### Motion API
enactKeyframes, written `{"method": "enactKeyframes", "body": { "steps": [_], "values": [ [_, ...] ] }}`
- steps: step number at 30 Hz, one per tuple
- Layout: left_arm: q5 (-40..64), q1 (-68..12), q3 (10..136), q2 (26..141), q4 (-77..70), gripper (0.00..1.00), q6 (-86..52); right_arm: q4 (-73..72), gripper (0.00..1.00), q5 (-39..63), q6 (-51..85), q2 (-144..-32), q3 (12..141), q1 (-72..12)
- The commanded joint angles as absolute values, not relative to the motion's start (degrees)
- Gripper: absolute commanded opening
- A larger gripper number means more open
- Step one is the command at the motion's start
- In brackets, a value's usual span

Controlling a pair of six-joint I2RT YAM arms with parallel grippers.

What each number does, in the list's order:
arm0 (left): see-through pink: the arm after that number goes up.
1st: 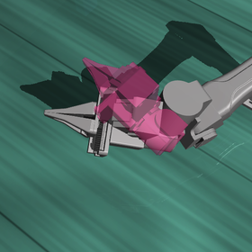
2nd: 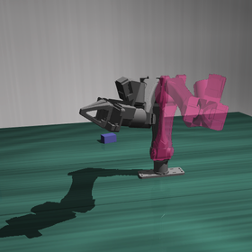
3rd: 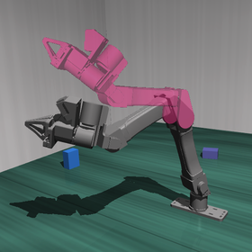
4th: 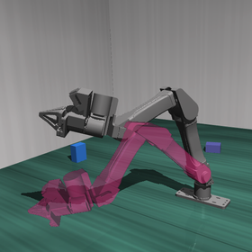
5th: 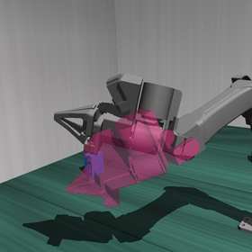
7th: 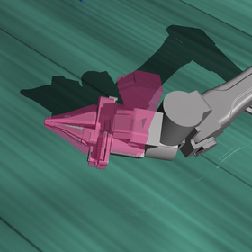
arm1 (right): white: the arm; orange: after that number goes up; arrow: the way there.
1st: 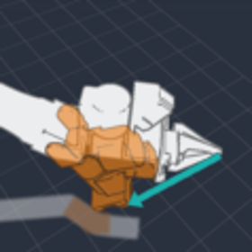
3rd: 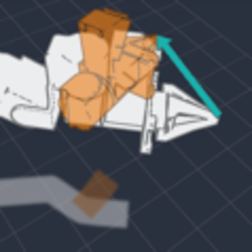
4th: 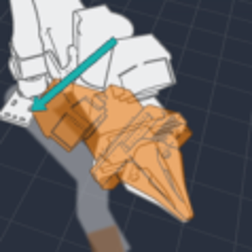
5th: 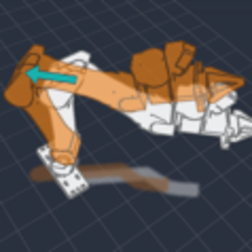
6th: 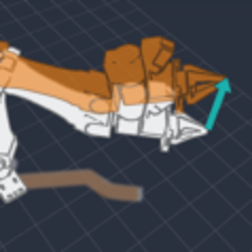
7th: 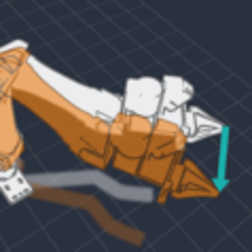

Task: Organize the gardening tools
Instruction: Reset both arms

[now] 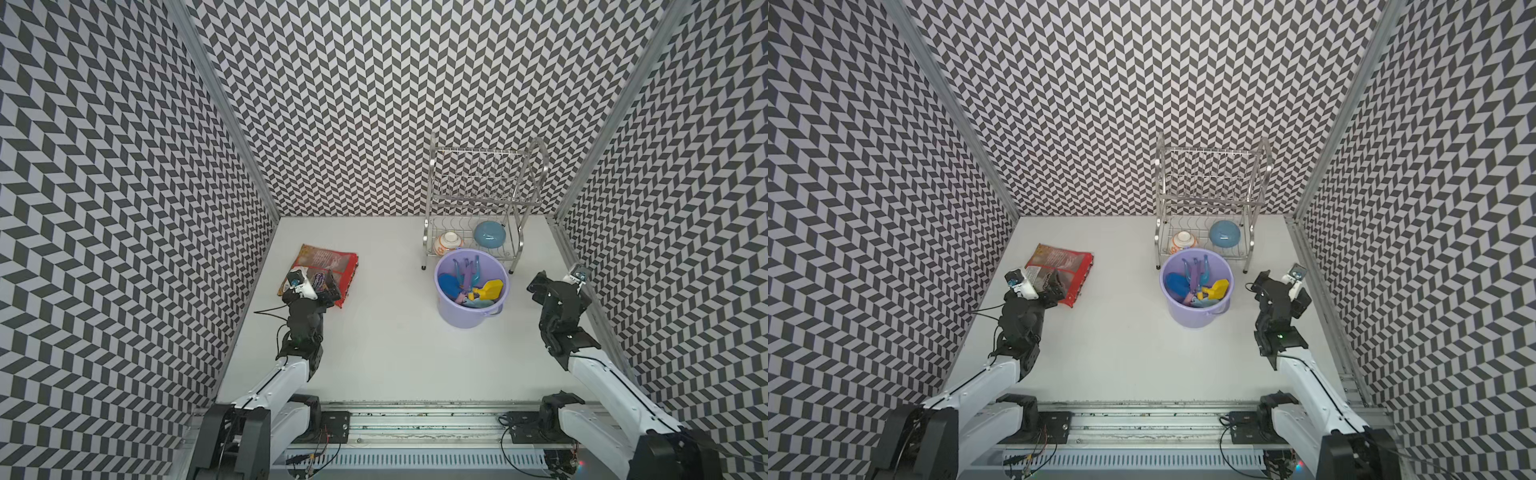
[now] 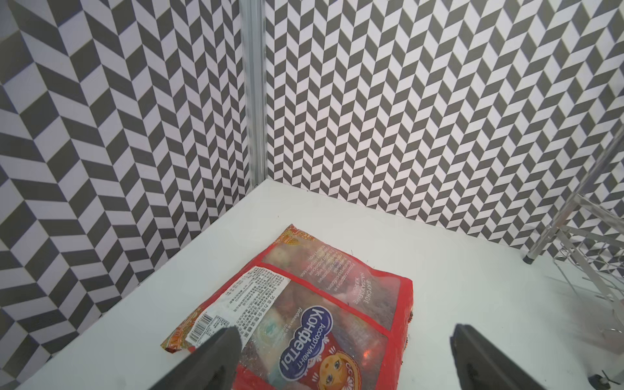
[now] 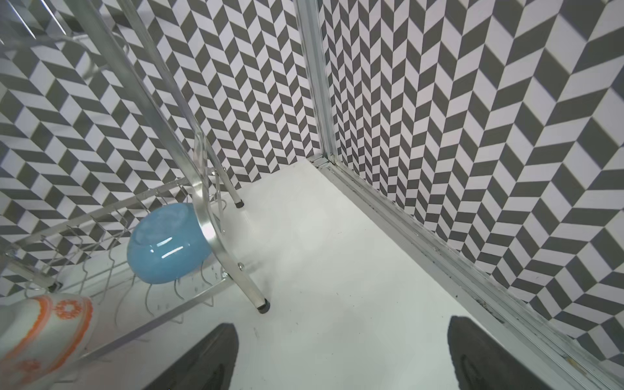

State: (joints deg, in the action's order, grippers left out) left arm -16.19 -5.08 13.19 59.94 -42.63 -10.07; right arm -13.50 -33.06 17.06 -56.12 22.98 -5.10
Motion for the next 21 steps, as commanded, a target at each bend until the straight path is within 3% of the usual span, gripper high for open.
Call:
{"method": "enactKeyframes", "body": {
  "steps": [1, 10, 21],
  "values": [
    [-13.25, -3.24, 10.67, 61.86, -56.36, 1.00, -4.99, -29.66, 1.00, -28.32, 15.58, -59.60, 20.67, -3.75],
    [-7.82, -1.23, 8.77, 72.41, -68.20, 1.00, -1.28, -54.56, 1.00, -23.48, 11.35, -66.55, 10.39, -3.52],
    [-2.01, -1.05, 9.81, 87.70, -79.01, 1.00, 1.23, -72.51, 1.00, -16.40, 4.37, -74.83, 5.74, -3.51]
  ]
}}
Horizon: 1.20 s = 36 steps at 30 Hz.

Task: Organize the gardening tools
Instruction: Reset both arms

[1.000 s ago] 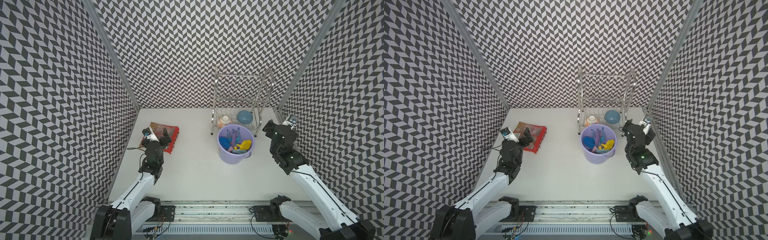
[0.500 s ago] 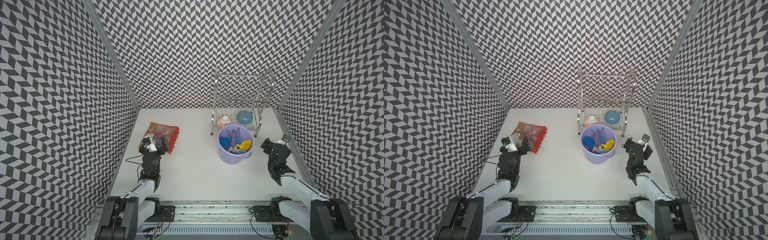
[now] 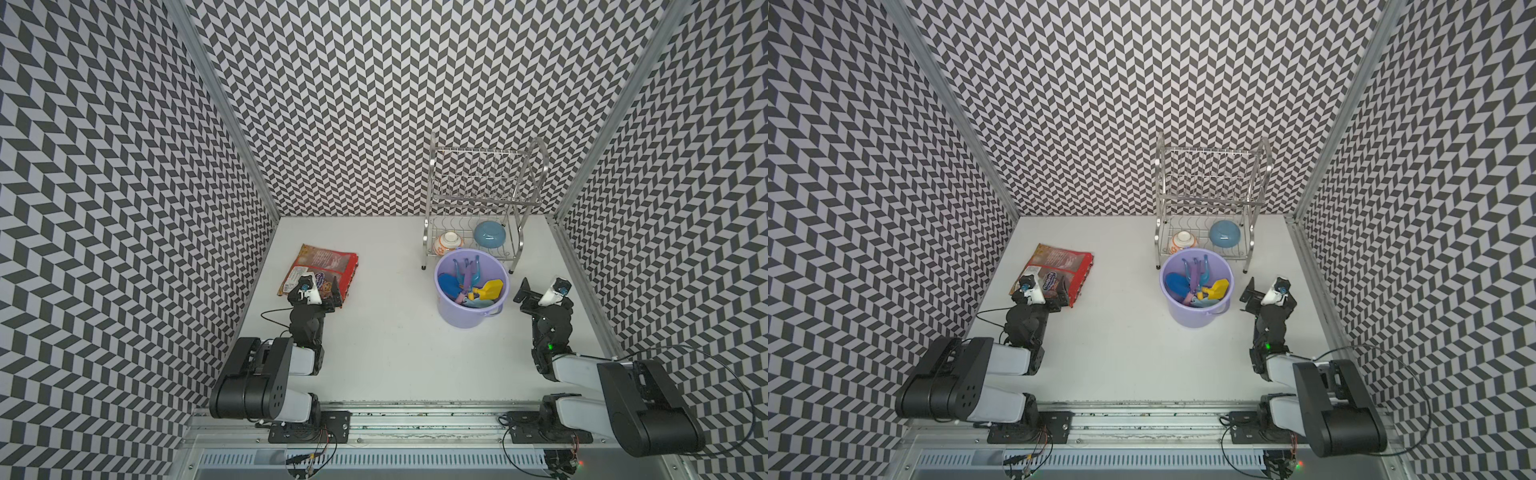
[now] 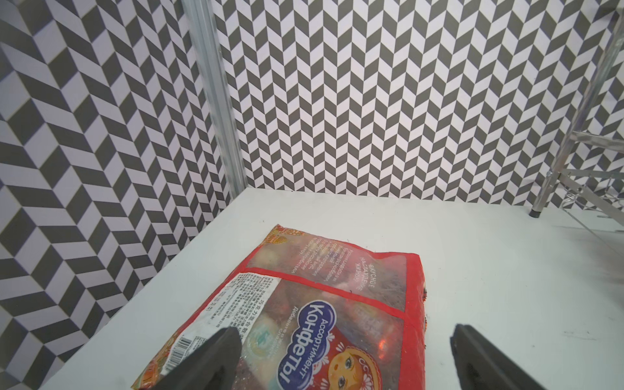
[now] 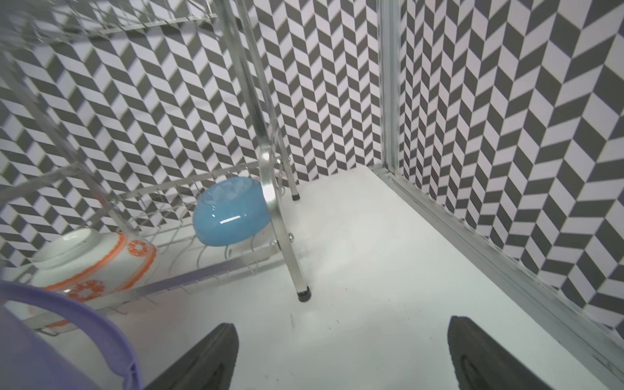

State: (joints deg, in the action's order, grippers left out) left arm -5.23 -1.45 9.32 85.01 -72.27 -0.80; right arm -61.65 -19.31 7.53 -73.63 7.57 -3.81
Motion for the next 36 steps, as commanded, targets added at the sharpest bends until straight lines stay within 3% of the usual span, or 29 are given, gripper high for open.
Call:
{"method": "enactKeyframes", "body": {
  "steps": [1, 7, 11, 18, 36],
  "values": [
    [-0.88, -1.01, 10.28, 89.13, -80.09, 1.00, 1.60, -75.29, 1.00, -16.46, 4.35, -76.38, 4.93, -3.35],
    [0.50, 0.57, 15.59, 88.66, -68.58, 1.00, -0.29, -79.07, 1.00, -11.69, 2.22, -82.61, 6.80, -3.17],
    [0.63, 0.71, 15.42, 88.81, -68.86, 1.00, -0.21, -81.26, 1.00, -10.43, 2.72, -87.09, 8.31, -2.35],
    [0.56, 0.66, 15.28, 88.78, -69.42, 1.00, -0.19, -71.36, 1.00, -8.27, 2.51, -86.93, 12.21, -1.66],
    [0.54, 0.70, 15.29, 88.99, -69.63, 1.00, -0.18, -70.93, 1.00, -9.40, 2.15, -87.11, 14.33, -2.20]
  ]
}}
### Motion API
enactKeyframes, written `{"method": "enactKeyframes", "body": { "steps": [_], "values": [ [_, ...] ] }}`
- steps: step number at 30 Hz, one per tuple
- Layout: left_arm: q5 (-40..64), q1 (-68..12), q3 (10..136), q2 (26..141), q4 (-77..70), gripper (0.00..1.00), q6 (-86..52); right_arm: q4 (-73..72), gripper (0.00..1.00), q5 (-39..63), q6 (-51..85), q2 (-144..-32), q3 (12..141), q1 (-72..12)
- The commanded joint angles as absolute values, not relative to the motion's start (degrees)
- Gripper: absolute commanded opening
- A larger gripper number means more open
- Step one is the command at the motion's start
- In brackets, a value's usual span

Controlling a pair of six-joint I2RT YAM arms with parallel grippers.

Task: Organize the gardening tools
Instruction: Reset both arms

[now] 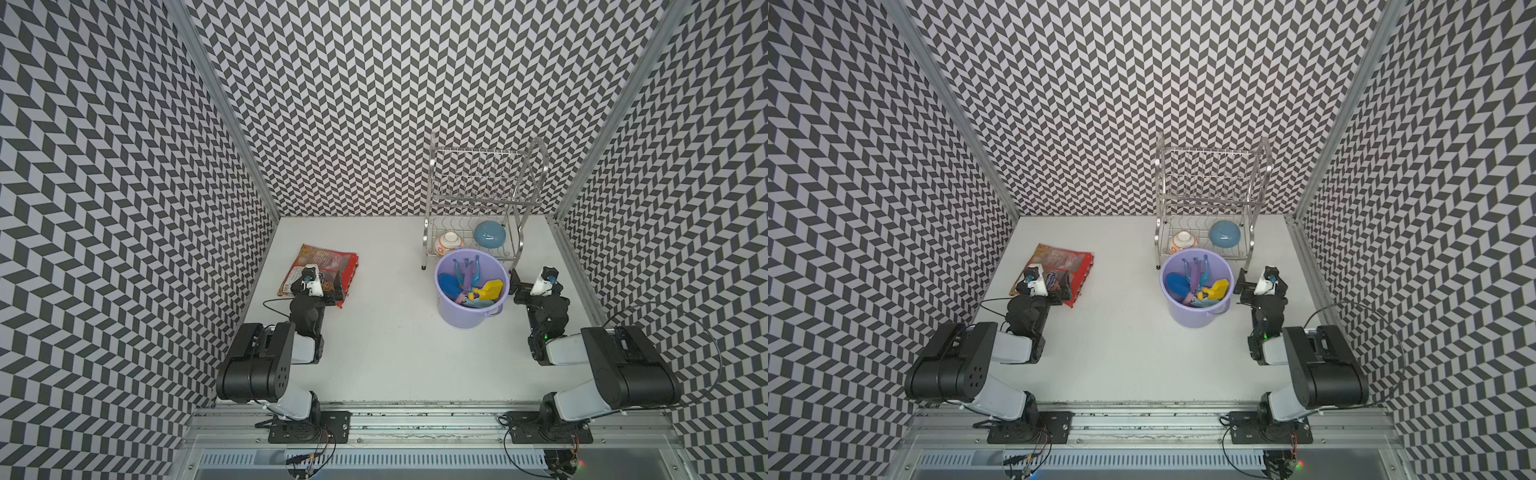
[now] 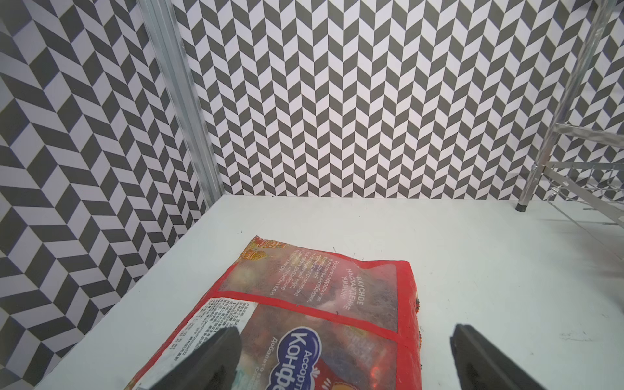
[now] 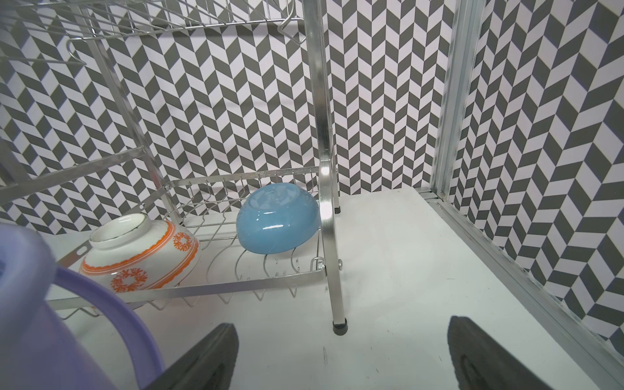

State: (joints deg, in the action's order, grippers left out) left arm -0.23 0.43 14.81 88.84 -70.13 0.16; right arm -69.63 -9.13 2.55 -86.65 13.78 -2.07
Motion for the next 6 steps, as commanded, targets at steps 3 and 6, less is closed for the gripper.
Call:
{"method": "enactKeyframes", "body": {
  "steps": [3, 6],
  "values": [
    [0.54, 0.70, 15.31, 88.94, -69.58, 1.00, -0.17, -70.93, 1.00, -9.49, 2.20, -87.15, 14.33, -2.25],
    [0.53, 0.70, 15.22, 88.90, -69.65, 1.00, -0.25, -70.93, 1.00, -9.58, 2.03, -87.11, 14.37, -2.28]
  ]
}}
